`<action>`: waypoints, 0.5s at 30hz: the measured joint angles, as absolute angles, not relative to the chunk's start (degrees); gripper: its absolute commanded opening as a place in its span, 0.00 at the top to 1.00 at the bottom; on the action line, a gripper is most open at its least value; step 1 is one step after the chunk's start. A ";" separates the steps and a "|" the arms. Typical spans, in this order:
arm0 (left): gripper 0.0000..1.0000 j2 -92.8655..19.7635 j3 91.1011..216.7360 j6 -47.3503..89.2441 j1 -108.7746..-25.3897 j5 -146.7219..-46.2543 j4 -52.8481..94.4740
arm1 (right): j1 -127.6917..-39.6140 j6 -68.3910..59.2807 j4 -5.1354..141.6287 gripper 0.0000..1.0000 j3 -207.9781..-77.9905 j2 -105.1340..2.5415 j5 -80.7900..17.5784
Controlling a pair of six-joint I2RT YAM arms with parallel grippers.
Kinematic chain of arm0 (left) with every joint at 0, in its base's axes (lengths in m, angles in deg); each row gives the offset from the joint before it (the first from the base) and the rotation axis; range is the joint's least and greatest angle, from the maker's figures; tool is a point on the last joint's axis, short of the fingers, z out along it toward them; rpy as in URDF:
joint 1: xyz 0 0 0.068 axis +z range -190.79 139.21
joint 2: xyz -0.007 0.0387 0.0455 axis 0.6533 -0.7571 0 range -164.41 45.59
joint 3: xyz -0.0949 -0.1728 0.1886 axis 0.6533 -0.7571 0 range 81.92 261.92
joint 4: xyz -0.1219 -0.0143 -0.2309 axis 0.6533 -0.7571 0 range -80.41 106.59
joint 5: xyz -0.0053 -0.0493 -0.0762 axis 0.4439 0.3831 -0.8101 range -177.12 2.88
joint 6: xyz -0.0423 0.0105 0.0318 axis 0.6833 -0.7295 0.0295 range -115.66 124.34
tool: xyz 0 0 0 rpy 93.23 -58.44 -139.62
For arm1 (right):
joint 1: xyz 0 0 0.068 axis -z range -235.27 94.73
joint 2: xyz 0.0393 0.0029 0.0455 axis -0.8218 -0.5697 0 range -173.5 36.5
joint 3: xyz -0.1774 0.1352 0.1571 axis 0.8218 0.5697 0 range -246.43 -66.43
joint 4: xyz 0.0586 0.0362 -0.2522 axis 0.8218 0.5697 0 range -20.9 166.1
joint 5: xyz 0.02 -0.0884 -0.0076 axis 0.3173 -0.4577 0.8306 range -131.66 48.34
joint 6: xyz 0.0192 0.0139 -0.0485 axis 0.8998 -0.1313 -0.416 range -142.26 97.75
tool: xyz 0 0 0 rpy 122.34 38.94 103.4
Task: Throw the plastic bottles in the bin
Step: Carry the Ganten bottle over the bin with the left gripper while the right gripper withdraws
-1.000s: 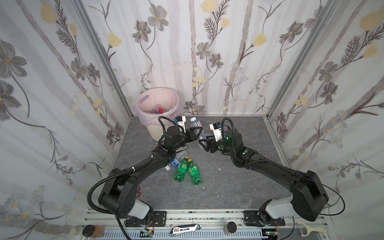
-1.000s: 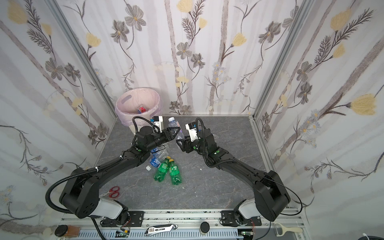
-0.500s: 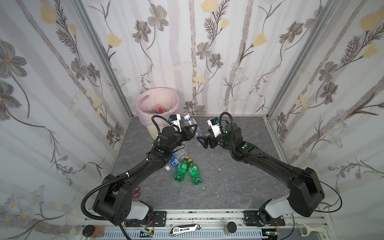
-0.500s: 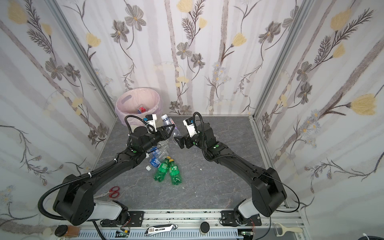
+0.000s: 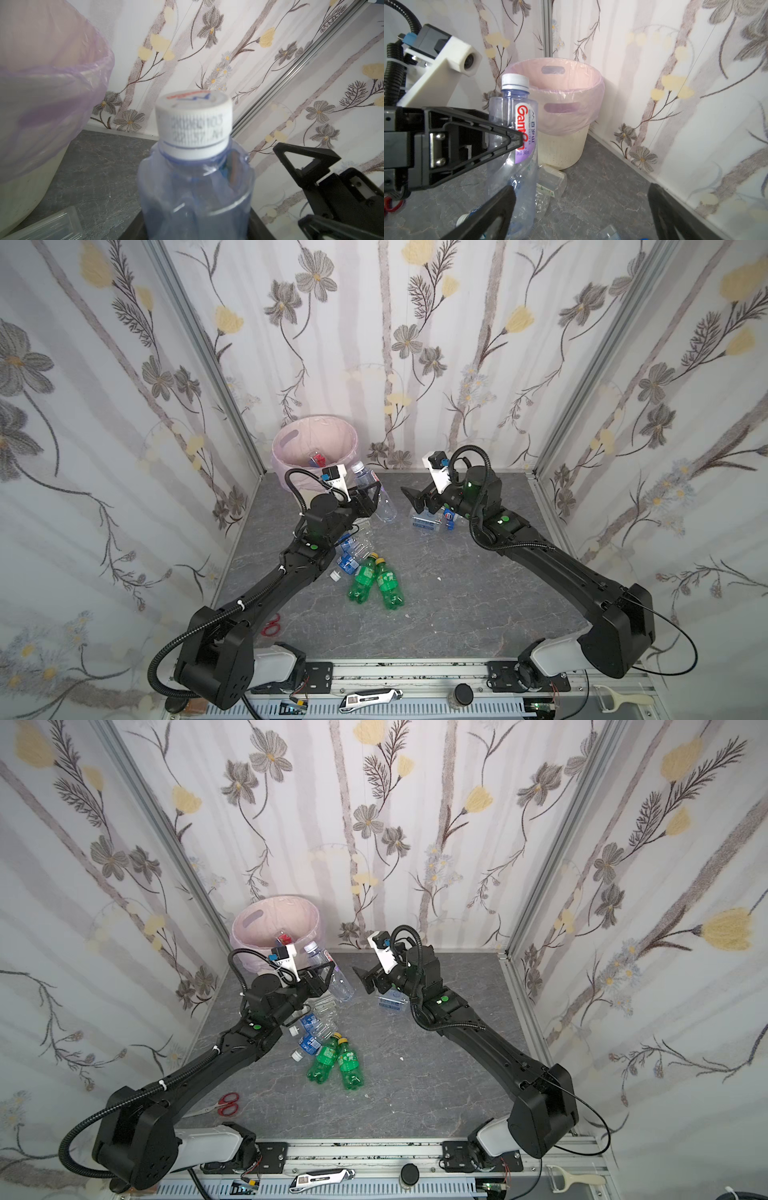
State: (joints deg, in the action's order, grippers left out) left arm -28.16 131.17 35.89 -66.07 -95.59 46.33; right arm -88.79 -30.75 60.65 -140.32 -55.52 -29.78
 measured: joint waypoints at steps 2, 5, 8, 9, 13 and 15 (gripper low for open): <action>0.47 -27.66 131.02 35.13 -65.92 -94.89 46.31 | -87.76 -31.01 60.12 0.00 -142.18 -55.44 -29.54; 0.47 -27.16 131.00 34.14 -65.33 -94.45 46.31 | -87.54 -31.90 60.41 0.00 -145.08 -55.48 -28.93; 0.47 -25.67 131.00 33.14 -64.28 -93.75 45.59 | -87.78 -33.08 59.67 0.00 -145.19 -55.15 -26.92; 0.47 -24.97 131.00 32.81 -63.84 -93.36 45.61 | -87.78 -33.30 58.73 0.00 -143.88 -54.76 -26.70; 0.47 -23.03 131.11 31.28 -61.20 -91.59 45.91 | -87.85 -33.48 58.64 0.00 -139.62 -54.08 -25.91; 0.48 -22.46 131.63 30.32 -59.75 -90.47 45.63 | -88.28 -33.50 58.64 0.00 -140.12 -54.26 -25.50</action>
